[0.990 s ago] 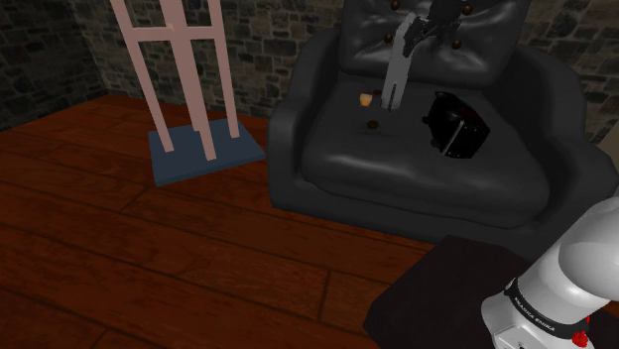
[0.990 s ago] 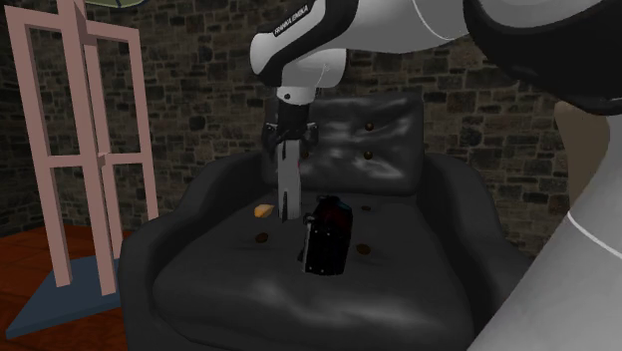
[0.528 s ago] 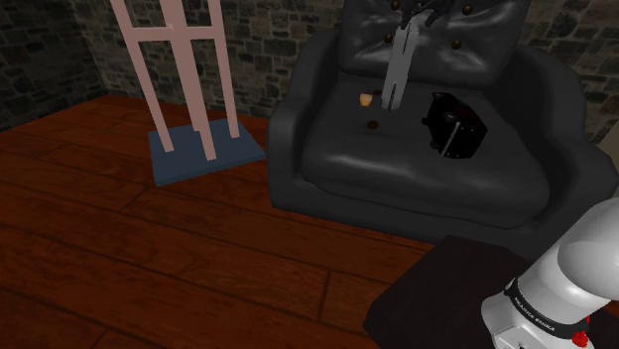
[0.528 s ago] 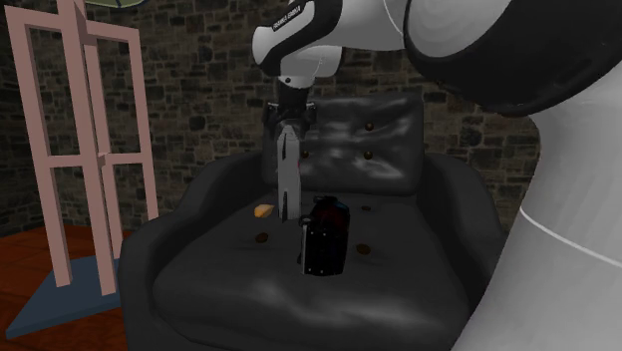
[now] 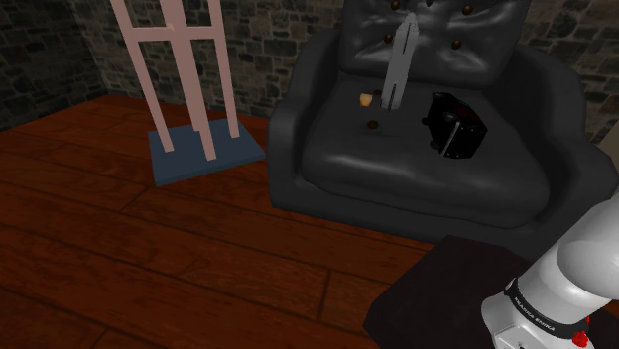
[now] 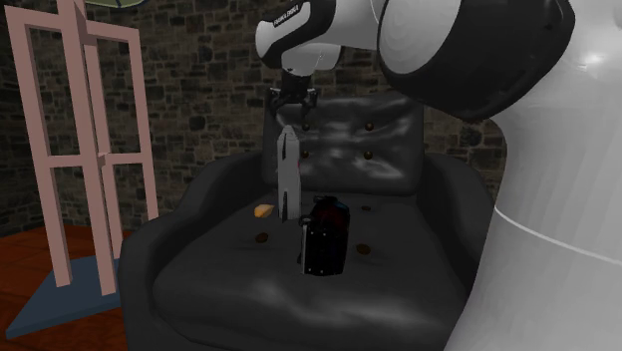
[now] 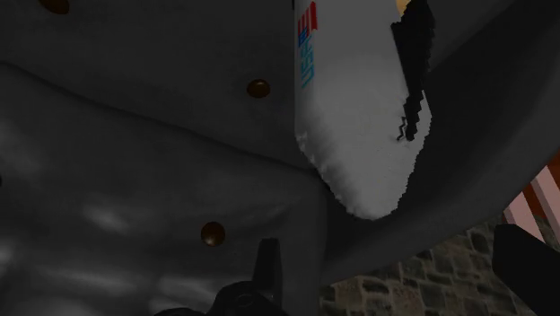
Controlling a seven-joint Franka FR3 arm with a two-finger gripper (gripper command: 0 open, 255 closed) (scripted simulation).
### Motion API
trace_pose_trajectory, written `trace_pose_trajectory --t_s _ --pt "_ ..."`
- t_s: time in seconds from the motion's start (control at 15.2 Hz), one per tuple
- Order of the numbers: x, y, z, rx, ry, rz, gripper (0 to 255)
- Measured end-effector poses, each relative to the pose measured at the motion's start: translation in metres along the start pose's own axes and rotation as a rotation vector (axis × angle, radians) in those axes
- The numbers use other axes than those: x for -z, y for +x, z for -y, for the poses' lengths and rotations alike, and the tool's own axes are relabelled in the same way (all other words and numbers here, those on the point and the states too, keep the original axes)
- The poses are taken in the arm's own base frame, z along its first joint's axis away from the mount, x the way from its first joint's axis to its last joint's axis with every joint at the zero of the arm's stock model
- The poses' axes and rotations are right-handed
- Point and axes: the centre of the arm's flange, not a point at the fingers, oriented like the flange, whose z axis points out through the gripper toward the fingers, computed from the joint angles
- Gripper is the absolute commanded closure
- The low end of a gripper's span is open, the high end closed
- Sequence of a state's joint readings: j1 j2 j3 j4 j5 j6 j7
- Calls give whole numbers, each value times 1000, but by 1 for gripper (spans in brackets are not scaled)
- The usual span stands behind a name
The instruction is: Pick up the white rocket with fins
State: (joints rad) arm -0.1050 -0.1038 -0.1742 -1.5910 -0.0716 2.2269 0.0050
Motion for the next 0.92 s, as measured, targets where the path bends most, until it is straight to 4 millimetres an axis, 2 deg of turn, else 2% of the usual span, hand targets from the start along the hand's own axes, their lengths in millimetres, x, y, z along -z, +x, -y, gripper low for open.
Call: trace_pose_trajectory --t_s 0.33,0.4,0.92 --pt "-18 -15 1 0 0 -3 0" --pt "-20 -17 1 0 0 -3 255" --pt "-20 -17 1 0 0 -5 255"
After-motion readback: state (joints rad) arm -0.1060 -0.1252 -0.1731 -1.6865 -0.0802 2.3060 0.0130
